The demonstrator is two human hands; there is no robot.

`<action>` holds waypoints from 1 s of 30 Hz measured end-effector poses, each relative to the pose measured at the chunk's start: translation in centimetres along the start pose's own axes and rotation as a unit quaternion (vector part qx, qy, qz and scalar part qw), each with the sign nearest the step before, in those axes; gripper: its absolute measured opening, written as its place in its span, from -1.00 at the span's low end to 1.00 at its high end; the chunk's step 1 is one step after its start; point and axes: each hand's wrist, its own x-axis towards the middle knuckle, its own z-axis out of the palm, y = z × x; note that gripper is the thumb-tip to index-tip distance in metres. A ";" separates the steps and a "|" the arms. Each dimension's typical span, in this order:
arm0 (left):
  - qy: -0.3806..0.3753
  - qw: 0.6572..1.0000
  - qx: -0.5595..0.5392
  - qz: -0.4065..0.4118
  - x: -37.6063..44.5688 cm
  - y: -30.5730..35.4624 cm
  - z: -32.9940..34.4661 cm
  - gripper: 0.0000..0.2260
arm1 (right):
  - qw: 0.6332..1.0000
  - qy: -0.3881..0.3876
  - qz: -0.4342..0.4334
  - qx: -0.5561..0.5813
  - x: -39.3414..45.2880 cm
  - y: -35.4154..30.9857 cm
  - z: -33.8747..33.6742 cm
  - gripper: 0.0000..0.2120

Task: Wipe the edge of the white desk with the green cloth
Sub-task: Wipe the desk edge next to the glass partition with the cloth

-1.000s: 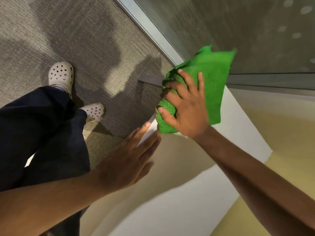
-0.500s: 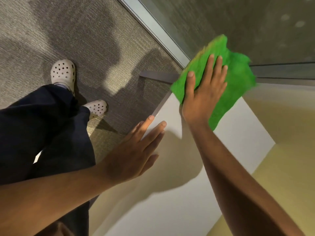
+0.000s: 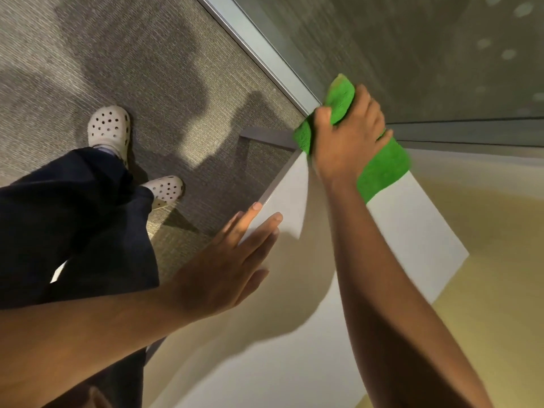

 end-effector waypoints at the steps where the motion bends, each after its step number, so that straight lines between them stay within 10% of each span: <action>1: 0.002 1.000 -0.004 0.000 0.0 0.0 0.1 -0.37 | 1.000 -0.007 -0.026 0.000 -1.6 0.1 0.0 -0.29; 8: -0.010 1.000 -0.016 -0.020 -0.2 0.0 0.5 -0.34 | 0.990 -0.093 -0.098 -0.043 -8.4 0.9 0.2 -0.14; 23: -0.011 1.000 0.003 -0.010 -0.1 0.0 0.0 -0.37 | 0.995 0.037 -0.093 -0.004 1.4 2.8 0.4 -0.47; 30: -0.001 1.000 -0.001 -0.023 0.0 0.1 -0.2 -0.29 | 0.984 -0.099 -0.144 -0.040 -8.7 8.9 -1.8 -0.39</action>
